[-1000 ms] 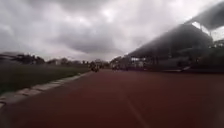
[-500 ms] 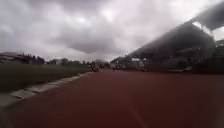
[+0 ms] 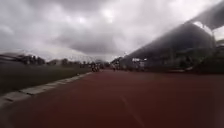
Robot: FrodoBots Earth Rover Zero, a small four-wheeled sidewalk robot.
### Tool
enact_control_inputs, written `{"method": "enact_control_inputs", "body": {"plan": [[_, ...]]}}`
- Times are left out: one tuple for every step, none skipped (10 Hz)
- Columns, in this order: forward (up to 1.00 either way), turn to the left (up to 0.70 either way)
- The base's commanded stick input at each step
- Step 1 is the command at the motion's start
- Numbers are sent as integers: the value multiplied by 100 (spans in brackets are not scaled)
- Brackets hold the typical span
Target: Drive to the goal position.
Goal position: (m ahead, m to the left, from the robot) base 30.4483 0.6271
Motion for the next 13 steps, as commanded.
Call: {"method": "enact_control_inputs", "body": {"plan": [[50,2],[50,2],[50,2],[50,2],[50,2],[50,2],[50,2],[50,2],[50,2],[50,2],[50,2],[50,2],[50,2]]}}
